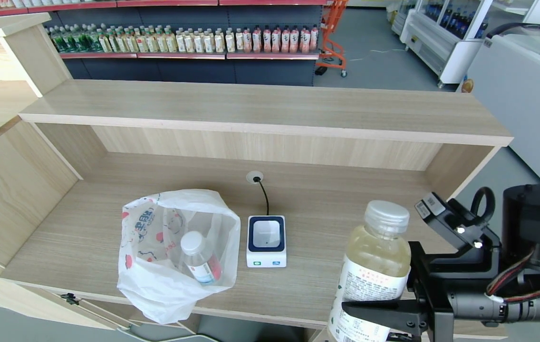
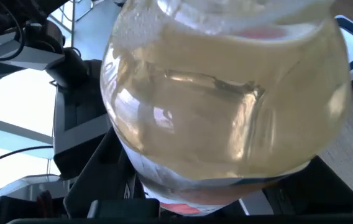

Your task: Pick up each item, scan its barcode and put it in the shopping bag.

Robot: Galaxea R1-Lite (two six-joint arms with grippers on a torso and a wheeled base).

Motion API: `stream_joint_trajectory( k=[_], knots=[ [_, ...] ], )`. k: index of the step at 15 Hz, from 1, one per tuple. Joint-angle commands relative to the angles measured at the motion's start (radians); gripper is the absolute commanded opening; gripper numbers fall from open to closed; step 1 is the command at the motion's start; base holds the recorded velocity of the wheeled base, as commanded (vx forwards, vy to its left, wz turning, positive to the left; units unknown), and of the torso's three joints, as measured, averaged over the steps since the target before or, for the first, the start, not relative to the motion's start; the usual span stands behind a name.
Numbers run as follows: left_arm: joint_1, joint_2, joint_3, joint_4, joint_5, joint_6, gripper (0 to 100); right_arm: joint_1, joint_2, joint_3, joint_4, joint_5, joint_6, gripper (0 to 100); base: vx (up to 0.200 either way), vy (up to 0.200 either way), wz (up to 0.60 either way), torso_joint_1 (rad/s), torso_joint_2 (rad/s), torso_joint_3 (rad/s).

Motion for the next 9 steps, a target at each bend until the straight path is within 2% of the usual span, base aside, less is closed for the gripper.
stream_joint_trajectory(
  k=[1, 4, 9],
  knots=[
    [0.000, 0.000, 0.000, 0.000, 0.000, -0.001, 100, 0.022, 0.024, -0.008, -0.002, 0.000, 0.000, 0, 0.000, 0.000, 0.00, 0.000, 0.00, 0.000],
    [0.000, 0.000, 0.000, 0.000, 0.000, -0.001, 100, 0.071, 0.064, -0.039, -0.012, -0.034, -0.002, 0, 0.000, 0.000, 0.00, 0.000, 0.00, 0.000],
    [0.000, 0.000, 0.000, 0.000, 0.000, -0.001, 100, 0.080, 0.102, -0.096, -0.006, -0.035, 0.003, 0, 0.000, 0.000, 0.00, 0.000, 0.00, 0.000]
  ],
)
